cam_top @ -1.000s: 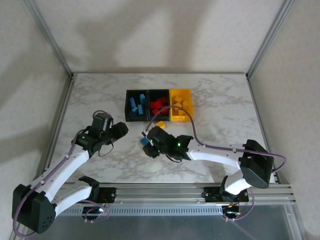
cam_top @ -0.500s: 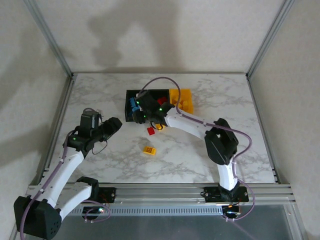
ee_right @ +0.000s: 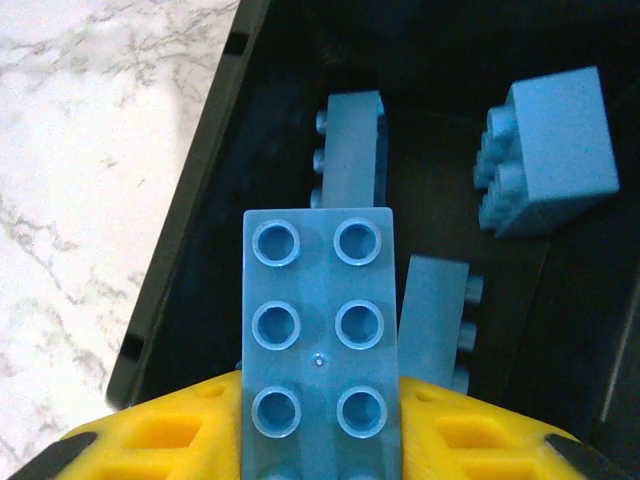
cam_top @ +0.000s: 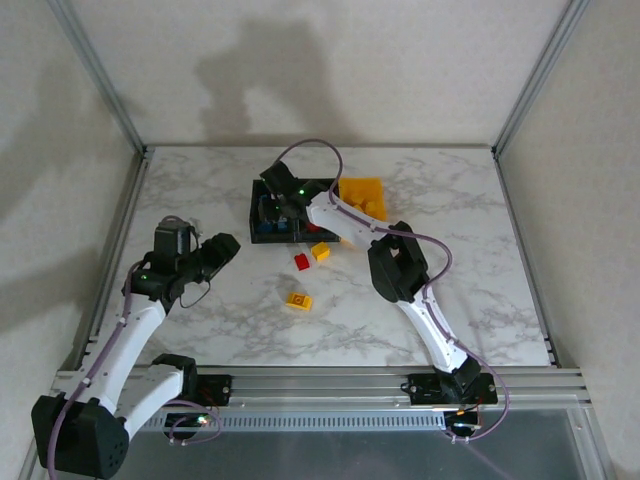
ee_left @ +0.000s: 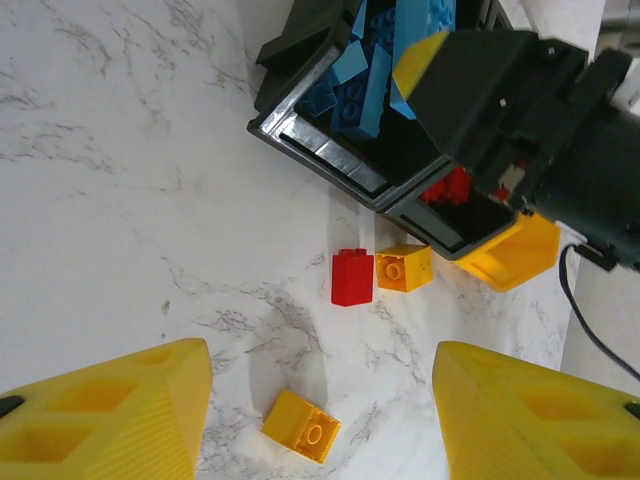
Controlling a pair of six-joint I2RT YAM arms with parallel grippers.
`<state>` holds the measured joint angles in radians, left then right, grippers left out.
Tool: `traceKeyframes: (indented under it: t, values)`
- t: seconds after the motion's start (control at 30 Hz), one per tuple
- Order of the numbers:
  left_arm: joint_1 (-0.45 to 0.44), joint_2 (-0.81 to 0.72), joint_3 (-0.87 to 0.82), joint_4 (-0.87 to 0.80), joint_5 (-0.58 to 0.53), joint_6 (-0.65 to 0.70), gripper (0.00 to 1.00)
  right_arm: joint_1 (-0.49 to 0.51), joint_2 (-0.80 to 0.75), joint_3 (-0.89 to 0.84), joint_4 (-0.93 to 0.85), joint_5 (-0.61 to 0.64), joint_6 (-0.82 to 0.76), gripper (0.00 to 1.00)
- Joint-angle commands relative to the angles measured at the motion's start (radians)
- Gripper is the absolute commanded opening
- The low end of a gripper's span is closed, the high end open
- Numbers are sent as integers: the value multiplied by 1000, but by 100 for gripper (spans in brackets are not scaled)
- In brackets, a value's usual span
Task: Sort the legos into containers by color
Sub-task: Place the lego in the container.
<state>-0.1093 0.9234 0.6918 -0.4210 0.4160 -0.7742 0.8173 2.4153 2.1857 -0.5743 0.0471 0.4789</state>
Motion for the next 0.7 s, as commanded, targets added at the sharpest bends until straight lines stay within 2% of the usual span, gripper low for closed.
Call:
traceKeyframes:
  t: [0.0, 0.1, 0.33, 0.53, 0.67]
  values:
    - [11, -13, -1, 0, 37, 22, 60, -11, 28, 69, -55, -21, 20, 41]
    - [11, -12, -9, 4, 42, 17, 60, -11, 31, 89, -54, -26, 24, 48]
    - [10, -5, -14, -1, 49, 22, 60, -9, -49, 30, -19, -12, 6, 50]
    - [-10, -15, -17, -35, 53, 57, 61, 0, -292, -252, 107, 15, -4, 51]
    - [-29, -20, -19, -60, 46, 87, 64, 12, -462, -470, 158, 34, 12, 58]
